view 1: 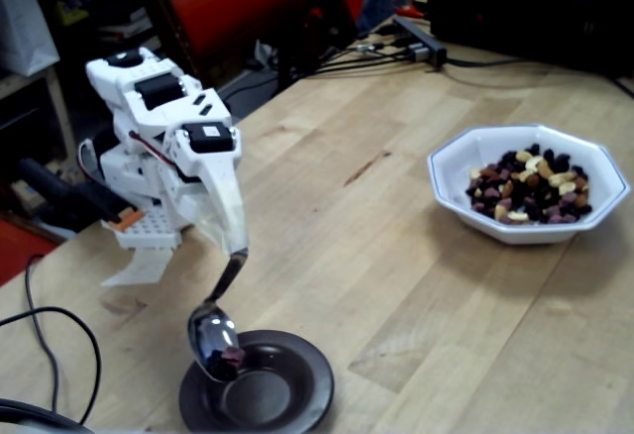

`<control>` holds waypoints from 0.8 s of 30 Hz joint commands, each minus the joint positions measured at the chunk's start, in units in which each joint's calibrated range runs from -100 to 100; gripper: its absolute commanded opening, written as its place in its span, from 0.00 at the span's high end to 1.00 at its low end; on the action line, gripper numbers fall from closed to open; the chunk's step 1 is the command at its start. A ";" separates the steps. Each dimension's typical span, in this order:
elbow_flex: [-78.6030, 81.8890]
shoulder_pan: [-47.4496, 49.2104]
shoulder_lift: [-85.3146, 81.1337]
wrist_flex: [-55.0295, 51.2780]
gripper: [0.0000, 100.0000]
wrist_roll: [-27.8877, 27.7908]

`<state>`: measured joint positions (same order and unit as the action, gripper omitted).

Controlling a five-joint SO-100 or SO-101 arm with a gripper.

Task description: Use spoon to transfer food from the white bowl to brown plate

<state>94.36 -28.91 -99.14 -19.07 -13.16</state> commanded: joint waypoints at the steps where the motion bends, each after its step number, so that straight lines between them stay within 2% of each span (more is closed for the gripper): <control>1: -1.71 -3.47 -0.86 -0.38 0.96 -2.34; 13: -3.65 -3.39 -0.86 -0.54 0.96 -6.69; 24: -5.60 -3.24 -0.86 -0.54 0.96 -6.64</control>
<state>94.36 -28.91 -99.14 -19.55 -19.71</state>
